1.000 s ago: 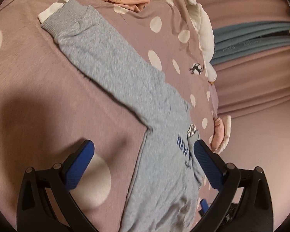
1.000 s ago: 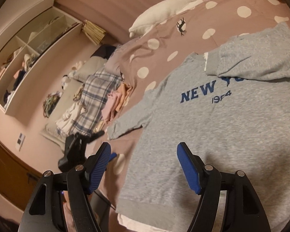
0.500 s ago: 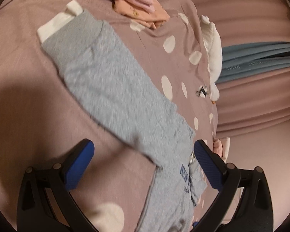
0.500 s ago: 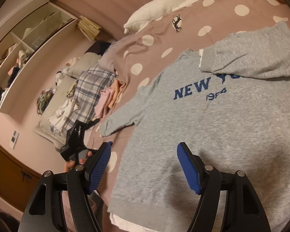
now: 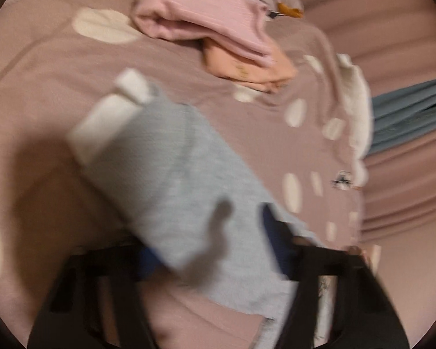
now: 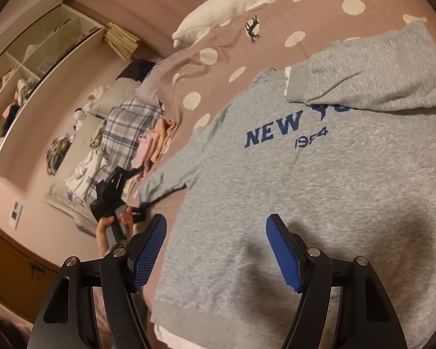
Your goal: Fold small clothes
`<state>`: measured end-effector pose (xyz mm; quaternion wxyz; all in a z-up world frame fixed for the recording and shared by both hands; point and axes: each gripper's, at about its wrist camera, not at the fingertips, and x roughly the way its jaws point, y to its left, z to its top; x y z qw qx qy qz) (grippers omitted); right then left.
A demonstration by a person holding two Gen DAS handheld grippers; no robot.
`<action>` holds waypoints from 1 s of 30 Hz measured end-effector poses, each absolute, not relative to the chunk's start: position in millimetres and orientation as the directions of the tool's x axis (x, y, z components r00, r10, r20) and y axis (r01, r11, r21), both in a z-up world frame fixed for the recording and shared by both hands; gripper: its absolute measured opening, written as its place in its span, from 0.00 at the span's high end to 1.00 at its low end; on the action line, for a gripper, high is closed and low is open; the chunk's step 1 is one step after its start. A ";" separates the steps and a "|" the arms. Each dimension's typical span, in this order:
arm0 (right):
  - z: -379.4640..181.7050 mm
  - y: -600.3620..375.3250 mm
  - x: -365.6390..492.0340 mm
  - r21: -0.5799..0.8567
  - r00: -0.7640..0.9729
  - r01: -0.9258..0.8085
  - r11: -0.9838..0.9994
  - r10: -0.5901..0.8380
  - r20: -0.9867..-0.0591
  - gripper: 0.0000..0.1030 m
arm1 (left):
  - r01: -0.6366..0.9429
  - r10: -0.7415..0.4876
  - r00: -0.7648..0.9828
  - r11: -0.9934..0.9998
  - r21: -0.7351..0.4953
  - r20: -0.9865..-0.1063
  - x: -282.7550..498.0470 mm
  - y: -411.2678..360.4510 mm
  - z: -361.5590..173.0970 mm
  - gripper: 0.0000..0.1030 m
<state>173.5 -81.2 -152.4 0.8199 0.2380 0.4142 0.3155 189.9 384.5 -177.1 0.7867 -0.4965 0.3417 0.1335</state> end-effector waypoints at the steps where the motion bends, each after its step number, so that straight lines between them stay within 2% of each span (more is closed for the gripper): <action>1: -153.4 -81.6 174.2 0.650 0.457 -0.320 0.689 0.714 -0.531 0.30 | -0.587 -0.095 0.707 0.474 -0.656 -0.701 188.8 385.1 -177.0 0.85; 5: -155.9 -86.6 176.9 0.659 0.452 -0.313 0.684 0.717 -0.530 0.30 | -0.589 -0.041 0.697 0.538 -0.603 -0.716 189.9 374.4 -160.9 0.92; 9: -155.3 -98.2 177.7 0.667 0.466 -0.312 0.676 0.721 -0.513 0.30 | -0.465 -0.030 0.739 0.700 -0.542 -0.673 207.0 327.0 -113.9 0.92; 15: -155.2 -120.1 176.8 0.686 0.494 -0.292 0.667 0.719 -0.489 0.30 | -0.220 -0.119 0.787 0.863 -0.455 -0.606 240.5 220.4 -58.5 0.92; 21: -155.4 -143.6 169.3 0.702 0.531 -0.268 0.660 0.709 -0.464 0.30 | -0.037 -0.236 0.700 0.931 -0.364 -0.674 271.2 109.1 -75.6 0.91; 23: -155.3 -150.8 167.1 0.705 0.541 -0.257 0.661 0.703 -0.461 0.30 | -0.001 -0.293 0.672 0.918 -0.397 -0.680 271.8 94.7 -88.0 0.84; 24: -154.8 -152.8 166.3 0.705 0.544 -0.256 0.662 0.701 -0.461 0.30 | 0.002 -0.316 0.663 0.907 -0.421 -0.678 271.5 92.4 -90.7 0.71; 25: -153.9 -154.3 165.7 0.702 0.545 -0.256 0.664 0.699 -0.462 0.30 | -0.013 -0.329 0.661 0.893 -0.449 -0.674 268.5 97.4 -94.3 0.50; 27: -152.3 -154.7 165.5 0.693 0.545 -0.263 0.672 0.696 -0.467 0.30 | -0.044 -0.331 0.680 0.872 -0.487 -0.654 260.6 112.5 -94.5 0.29; 30: -152.2 -149.8 169.5 0.687 0.537 -0.270 0.674 0.698 -0.474 0.30 | -0.107 -0.310 0.716 0.837 -0.537 -0.625 240.8 149.1 -92.9 0.29</action>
